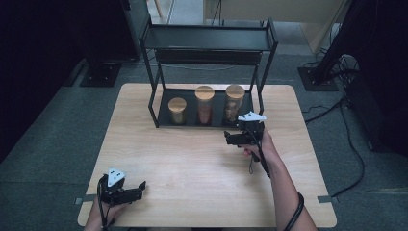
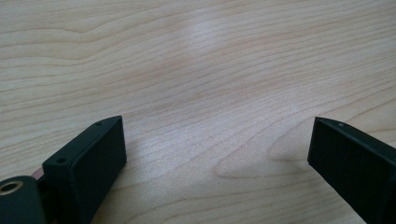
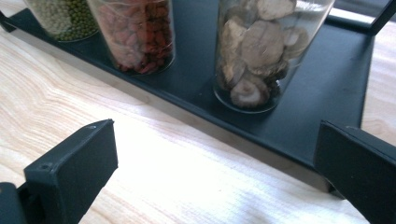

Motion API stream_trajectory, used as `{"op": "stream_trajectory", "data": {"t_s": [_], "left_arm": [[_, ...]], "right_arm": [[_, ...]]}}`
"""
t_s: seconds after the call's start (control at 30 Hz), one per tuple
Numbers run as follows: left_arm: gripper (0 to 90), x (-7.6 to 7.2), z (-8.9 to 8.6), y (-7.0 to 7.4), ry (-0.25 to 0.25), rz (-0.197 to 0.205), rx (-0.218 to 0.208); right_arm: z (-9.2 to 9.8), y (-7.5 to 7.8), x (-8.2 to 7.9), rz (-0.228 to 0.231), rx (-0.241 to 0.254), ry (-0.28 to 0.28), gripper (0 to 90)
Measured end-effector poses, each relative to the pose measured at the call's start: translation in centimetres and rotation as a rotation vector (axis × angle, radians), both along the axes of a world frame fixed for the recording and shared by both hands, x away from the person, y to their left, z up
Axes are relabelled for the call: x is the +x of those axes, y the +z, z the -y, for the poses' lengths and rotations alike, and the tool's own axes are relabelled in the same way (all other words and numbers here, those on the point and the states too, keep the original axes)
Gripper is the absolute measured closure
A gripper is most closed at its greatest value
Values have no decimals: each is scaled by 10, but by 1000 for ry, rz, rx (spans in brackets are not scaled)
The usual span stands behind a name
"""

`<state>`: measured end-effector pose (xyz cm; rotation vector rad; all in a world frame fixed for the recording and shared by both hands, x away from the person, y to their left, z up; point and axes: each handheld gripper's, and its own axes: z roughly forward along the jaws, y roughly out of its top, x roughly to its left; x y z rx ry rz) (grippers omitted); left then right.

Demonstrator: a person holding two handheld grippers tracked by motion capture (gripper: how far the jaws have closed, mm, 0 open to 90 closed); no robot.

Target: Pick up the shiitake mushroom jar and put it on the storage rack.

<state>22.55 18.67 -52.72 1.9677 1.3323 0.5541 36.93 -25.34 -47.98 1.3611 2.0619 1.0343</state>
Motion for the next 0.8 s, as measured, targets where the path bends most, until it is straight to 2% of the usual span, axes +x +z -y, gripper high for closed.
{"op": "stream_trajectory", "data": {"t_s": [0.13,0.8], "left_arm": [[46,0,0,0,0,0,0],[46,-1,0,0,6,6,1]], "right_arm": [[1,-4,-3,-3,9,-3,0],[8,-25,-23,-18,-13,-6,0]]}}
